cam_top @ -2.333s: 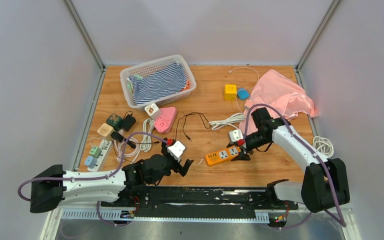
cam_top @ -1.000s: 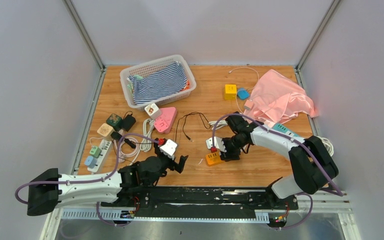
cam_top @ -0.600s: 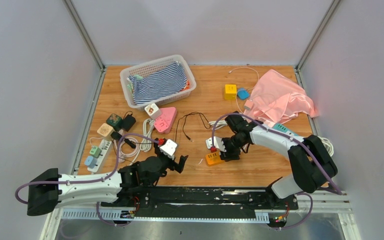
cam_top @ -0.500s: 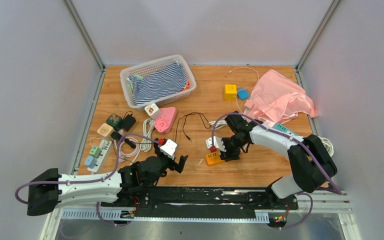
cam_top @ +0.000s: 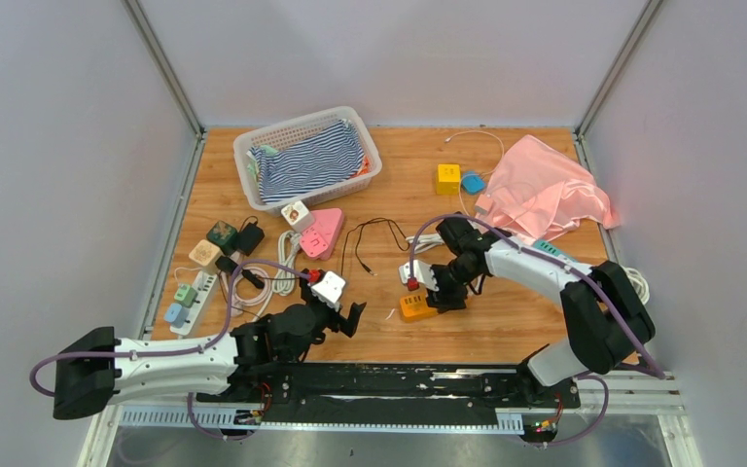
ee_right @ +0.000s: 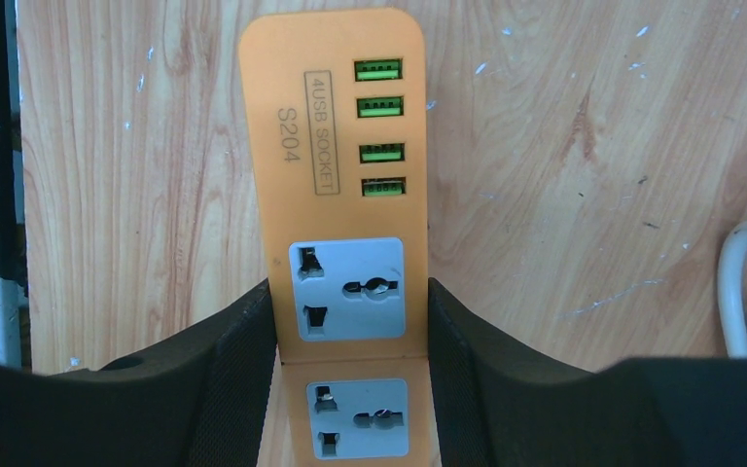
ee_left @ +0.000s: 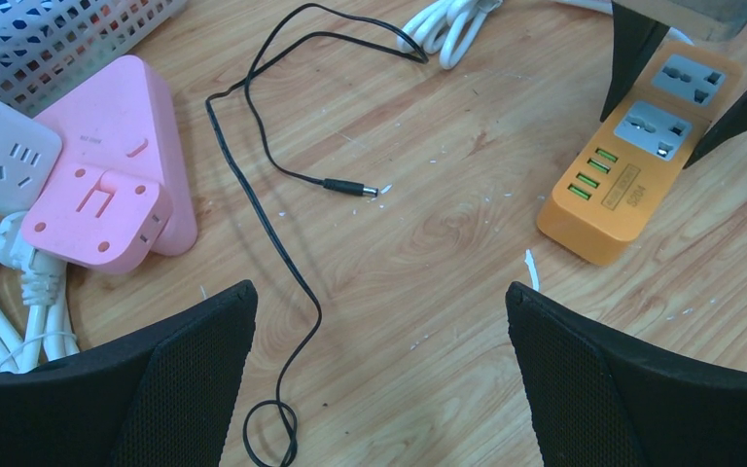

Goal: Pull the plug off the socket
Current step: Pick up the socket from the center of the board.

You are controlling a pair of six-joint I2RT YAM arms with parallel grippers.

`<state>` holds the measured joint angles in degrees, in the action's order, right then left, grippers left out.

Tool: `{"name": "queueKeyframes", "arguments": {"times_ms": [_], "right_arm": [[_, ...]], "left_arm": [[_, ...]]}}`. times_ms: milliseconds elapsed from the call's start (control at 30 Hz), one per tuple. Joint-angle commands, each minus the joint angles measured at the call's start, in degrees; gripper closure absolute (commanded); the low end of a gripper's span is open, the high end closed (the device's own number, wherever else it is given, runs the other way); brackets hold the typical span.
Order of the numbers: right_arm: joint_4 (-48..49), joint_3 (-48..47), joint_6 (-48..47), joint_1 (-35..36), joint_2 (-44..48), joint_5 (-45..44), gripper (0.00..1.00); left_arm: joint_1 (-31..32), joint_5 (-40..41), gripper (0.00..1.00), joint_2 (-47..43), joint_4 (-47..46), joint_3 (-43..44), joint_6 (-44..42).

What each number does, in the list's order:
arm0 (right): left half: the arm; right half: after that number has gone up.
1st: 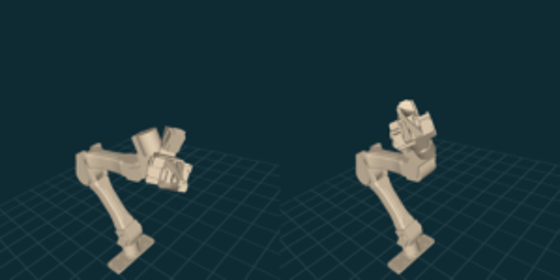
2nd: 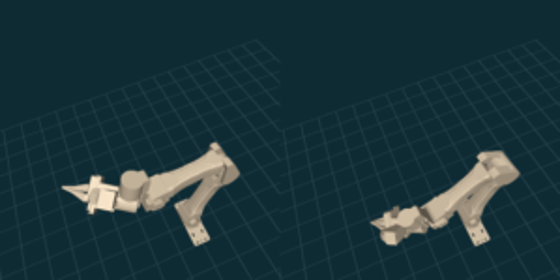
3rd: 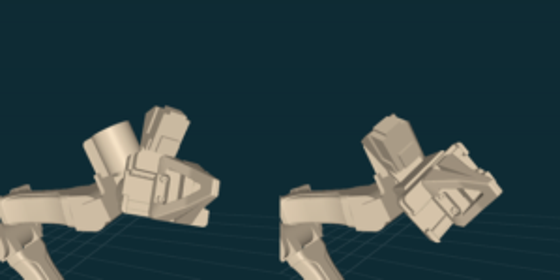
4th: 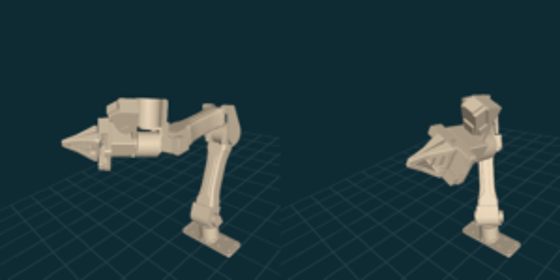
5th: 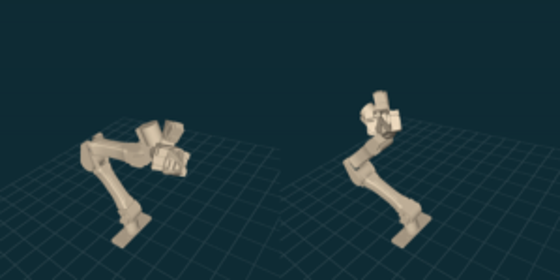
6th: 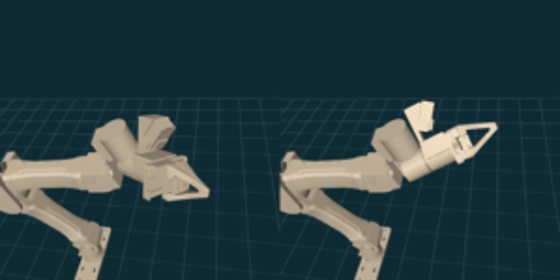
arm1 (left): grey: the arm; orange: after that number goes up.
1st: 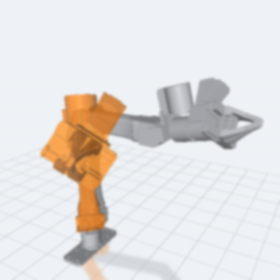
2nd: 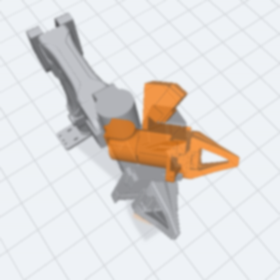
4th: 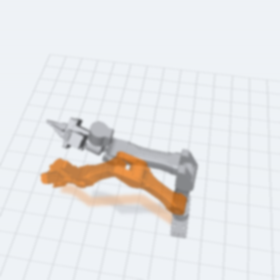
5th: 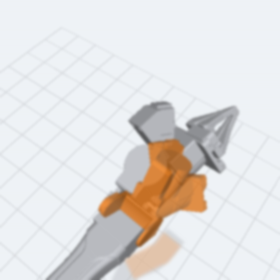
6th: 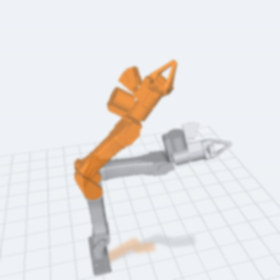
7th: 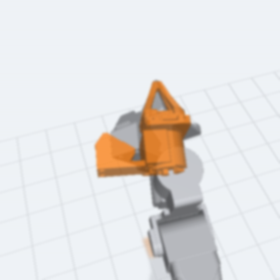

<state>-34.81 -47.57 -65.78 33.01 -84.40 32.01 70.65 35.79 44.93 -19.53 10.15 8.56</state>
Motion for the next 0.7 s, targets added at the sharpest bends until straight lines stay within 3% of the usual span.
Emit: {"name": "queueKeyframes", "arguments": {"times_ms": [0,367,667], "right_arm": [[-3.8,-1.9,2.53,0.82,0.39,0.68,1.0],[-8.39,-2.85,-0.6,0.49,4.24,3.74,1.0],[-8.4,-5.52,2.69,-3.96,7.57,4.29,1.0]], "left_arm": [[0.28,1.2,0.0,0.72,-0.22,-0.03,0.58],[0.28,1.14,0.0,0.87,-0.17,-0.03,0.58],[0.32,1.19,0.0,0.9,-0.17,0.08,0.58]]}}
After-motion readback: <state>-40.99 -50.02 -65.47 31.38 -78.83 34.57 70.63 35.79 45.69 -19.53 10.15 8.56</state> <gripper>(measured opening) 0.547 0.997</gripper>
